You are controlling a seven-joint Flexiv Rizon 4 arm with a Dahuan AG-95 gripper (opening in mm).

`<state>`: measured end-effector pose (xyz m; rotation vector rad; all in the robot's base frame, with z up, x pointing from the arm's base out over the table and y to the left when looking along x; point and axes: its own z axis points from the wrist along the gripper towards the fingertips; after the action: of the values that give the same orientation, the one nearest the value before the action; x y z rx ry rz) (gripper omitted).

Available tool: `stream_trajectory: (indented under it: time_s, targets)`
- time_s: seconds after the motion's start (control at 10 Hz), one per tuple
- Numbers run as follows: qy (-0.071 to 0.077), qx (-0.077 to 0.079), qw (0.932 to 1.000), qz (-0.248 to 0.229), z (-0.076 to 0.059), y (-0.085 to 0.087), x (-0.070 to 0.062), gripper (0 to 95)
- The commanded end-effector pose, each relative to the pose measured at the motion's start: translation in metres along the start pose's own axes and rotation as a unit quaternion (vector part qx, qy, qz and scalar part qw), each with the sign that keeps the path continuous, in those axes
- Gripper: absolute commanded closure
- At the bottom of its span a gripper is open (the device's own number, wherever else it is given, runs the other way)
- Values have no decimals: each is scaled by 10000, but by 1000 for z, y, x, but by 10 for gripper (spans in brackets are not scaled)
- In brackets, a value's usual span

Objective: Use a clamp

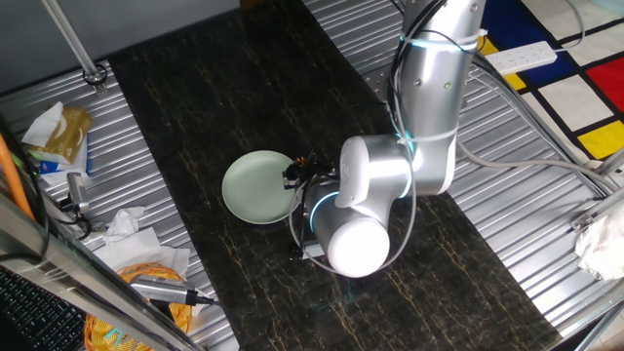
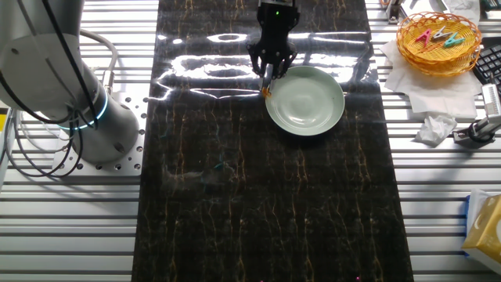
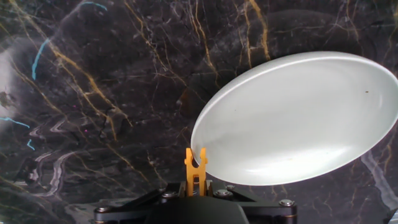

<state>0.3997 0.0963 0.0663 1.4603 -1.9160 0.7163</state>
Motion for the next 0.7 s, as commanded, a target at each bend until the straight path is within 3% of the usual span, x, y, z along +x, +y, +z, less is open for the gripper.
stream_trajectory:
  time_s: [0.1, 0.3, 0.7]
  targets:
    - [53, -28, 10000, -17, 0, 1, 0, 950]
    - [118, -42, 9999, -36, 2, 2, -1, 950]
    - [115, -27, 9999, -21, 4, 5, -1, 950]
